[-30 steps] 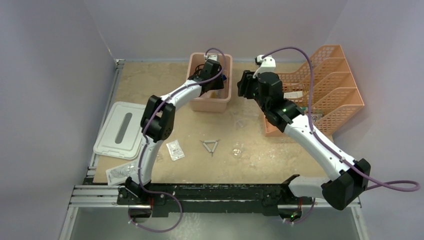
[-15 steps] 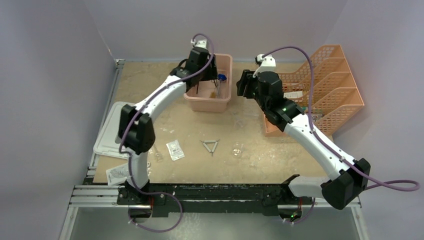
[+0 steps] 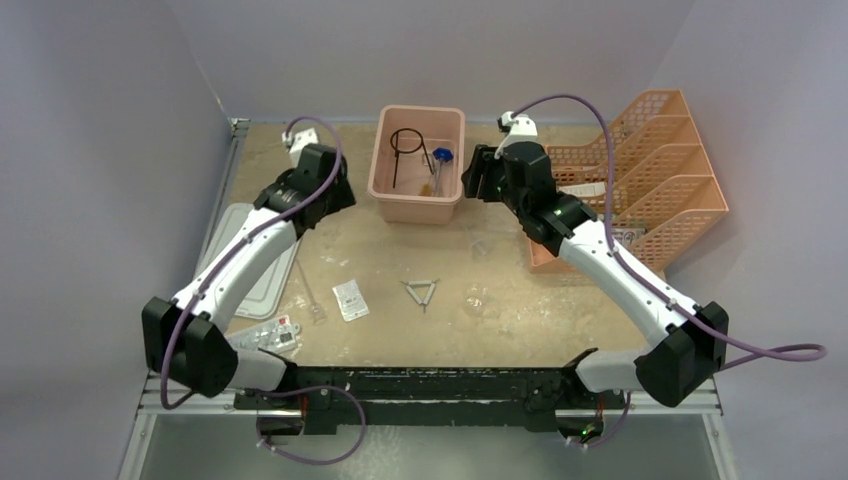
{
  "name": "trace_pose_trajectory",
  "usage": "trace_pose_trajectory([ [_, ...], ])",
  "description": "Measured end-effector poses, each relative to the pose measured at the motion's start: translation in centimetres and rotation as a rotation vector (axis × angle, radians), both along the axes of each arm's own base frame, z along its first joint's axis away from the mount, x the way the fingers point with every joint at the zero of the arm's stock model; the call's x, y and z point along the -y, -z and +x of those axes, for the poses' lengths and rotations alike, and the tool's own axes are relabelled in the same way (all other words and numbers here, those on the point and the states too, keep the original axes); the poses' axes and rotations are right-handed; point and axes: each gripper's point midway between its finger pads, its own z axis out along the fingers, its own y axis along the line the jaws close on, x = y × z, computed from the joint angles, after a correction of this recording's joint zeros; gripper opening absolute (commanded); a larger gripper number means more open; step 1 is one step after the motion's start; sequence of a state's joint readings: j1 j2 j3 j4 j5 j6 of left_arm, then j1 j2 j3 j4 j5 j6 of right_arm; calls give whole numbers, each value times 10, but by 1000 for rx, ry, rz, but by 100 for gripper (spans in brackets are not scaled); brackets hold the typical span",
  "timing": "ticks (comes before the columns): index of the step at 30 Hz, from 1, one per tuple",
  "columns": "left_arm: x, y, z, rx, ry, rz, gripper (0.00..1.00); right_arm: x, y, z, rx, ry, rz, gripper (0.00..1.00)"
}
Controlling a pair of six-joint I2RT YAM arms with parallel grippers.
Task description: Organize the chemistry lab equipment
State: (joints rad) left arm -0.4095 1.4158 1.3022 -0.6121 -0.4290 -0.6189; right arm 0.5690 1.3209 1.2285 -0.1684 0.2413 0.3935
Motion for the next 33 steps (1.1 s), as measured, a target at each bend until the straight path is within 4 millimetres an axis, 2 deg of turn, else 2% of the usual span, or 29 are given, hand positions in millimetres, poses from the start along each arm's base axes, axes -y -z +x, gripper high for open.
trace_pose_trajectory([
  [4,-47,46,-55,-135,-131,16,60,-4,5,-1,-26,-13,9,57],
  [6,-60,64,-80,-185,-171,24,57,-5,7,-2,-37,-12,20,57],
  [8,-69,83,-104,-239,-195,30,53,-6,8,-3,-46,-6,31,56],
  [11,-74,101,-120,-282,-213,32,45,-9,9,-5,-62,-9,56,55],
  [18,-83,146,-144,-385,-265,26,44,-16,15,-9,-87,-41,85,54],
  [25,-86,183,-146,-442,-310,-12,37,-18,18,-12,-100,-53,93,54],
  [28,-88,194,-151,-470,-327,-26,35,-18,20,-12,-104,-52,94,54],
  [33,-89,196,-145,-459,-348,-50,34,-17,24,-15,-107,-52,93,53],
])
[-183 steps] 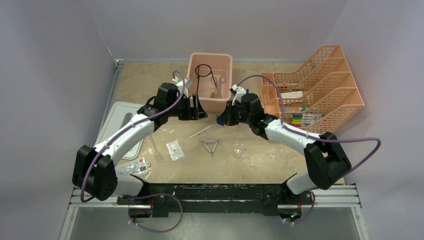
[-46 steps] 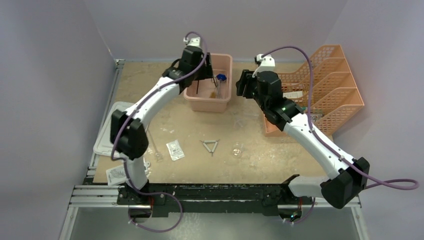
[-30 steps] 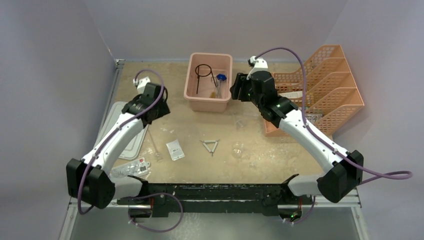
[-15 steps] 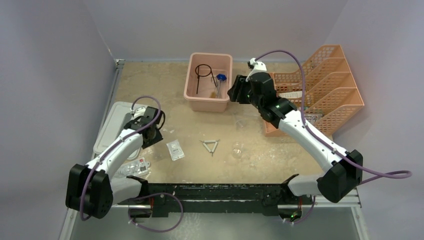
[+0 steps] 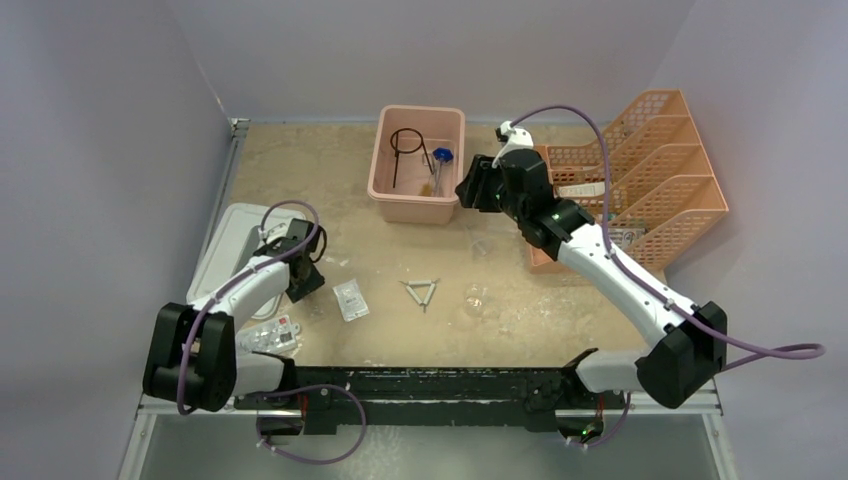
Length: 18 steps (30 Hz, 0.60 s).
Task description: Organize the chemistry lab equipment
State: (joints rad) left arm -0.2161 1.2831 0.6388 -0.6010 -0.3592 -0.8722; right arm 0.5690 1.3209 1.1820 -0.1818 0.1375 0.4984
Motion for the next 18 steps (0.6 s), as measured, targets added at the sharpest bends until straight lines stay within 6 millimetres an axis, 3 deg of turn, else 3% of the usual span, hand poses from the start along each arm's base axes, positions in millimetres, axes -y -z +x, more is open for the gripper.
trace_pose_trajectory([
  [8,4,6,3,-10,-1,-35,27,6,2,-11,11,10,29,54],
  [13,5,8,3,-13,-1,-38,14,6,-7,-11,37,13,54,53],
  [18,7,7,4,-13,5,-56,8,6,-9,-11,41,22,70,53],
])
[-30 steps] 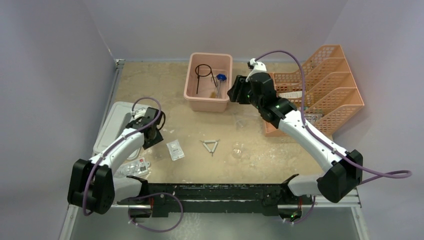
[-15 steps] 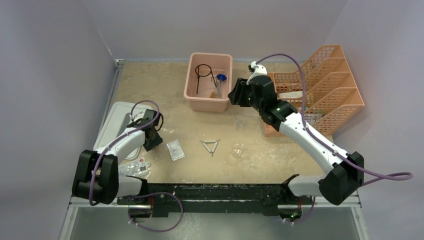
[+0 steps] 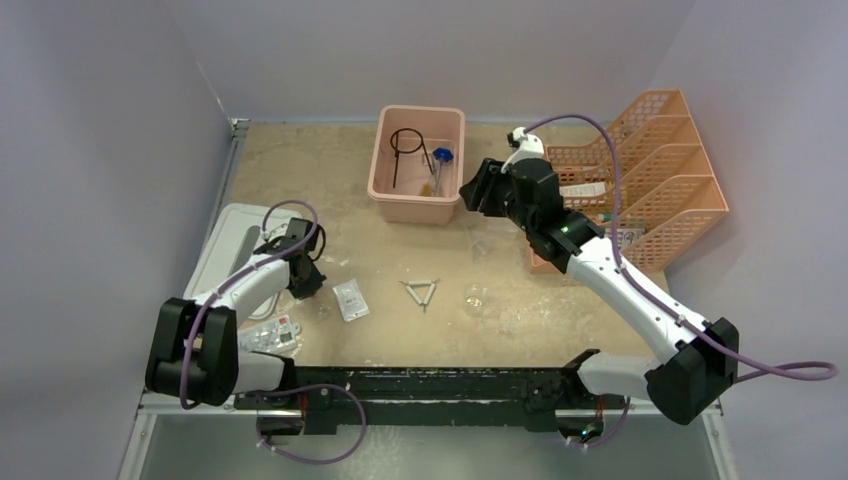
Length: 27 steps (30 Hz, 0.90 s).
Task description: Organize the chemistry lab equipment
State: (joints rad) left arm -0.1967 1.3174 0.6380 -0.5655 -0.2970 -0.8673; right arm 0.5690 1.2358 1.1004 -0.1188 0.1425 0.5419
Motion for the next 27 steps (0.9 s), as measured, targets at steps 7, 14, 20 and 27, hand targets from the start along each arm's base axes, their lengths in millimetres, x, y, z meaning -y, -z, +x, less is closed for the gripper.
trace_pose_trajectory([
  [7,10,-15,6,40,34,-49,8,1,0,-1,-2,9,13,53],
  [14,33,-54,29,183,133,-157,9,0,0,-1,-5,6,20,55],
  [20,65,-114,66,377,264,-281,10,-21,1,-3,-33,-93,52,57],
  [27,102,-213,108,703,377,-447,10,-80,9,-6,-113,-322,220,61],
])
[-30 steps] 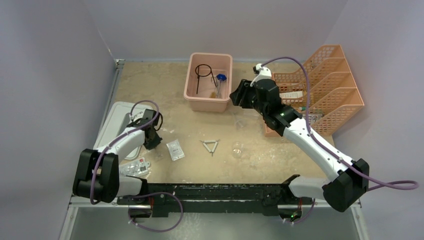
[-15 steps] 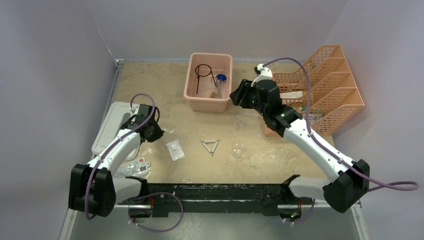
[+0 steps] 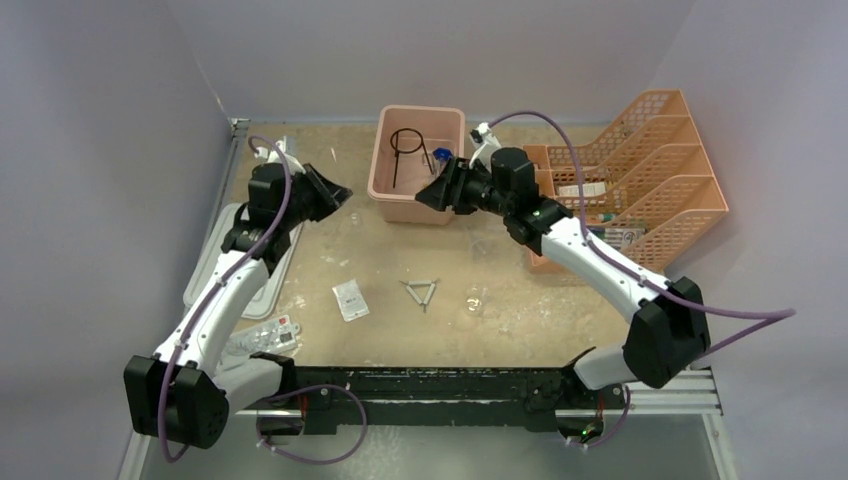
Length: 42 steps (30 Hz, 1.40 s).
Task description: Organize the chemistry lab equipment
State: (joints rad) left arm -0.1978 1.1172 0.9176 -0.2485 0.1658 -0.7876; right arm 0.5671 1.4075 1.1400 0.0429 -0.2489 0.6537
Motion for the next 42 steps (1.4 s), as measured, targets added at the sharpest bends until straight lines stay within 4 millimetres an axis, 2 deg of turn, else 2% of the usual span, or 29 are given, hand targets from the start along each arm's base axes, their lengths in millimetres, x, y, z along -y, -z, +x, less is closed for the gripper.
trace_pose_trajectory([
  [3,15,-30,7,96,53,-76,10,-18,-6,-1,-24,-58,92,63],
  [7,38,-52,9,170,144,-150,11,-35,-17,3,-48,-107,189,65],
  [14,89,-62,-4,202,341,-207,11,-59,-45,28,-45,-129,275,67],
  [18,105,-63,-7,203,399,-218,11,-63,-56,38,-32,-124,290,63],
  [23,110,-67,-5,217,415,-224,11,-64,-58,46,-44,-111,278,52],
  [29,112,-66,-1,213,417,-223,11,-68,-44,52,-72,-113,262,40],
  [32,113,-59,1,194,416,-220,11,-68,-42,52,-83,-117,255,29],
  [39,114,-55,2,182,420,-214,11,-73,-44,48,-93,-153,265,10],
  [42,114,-55,3,174,420,-210,14,-75,-45,47,-103,-163,276,5],
])
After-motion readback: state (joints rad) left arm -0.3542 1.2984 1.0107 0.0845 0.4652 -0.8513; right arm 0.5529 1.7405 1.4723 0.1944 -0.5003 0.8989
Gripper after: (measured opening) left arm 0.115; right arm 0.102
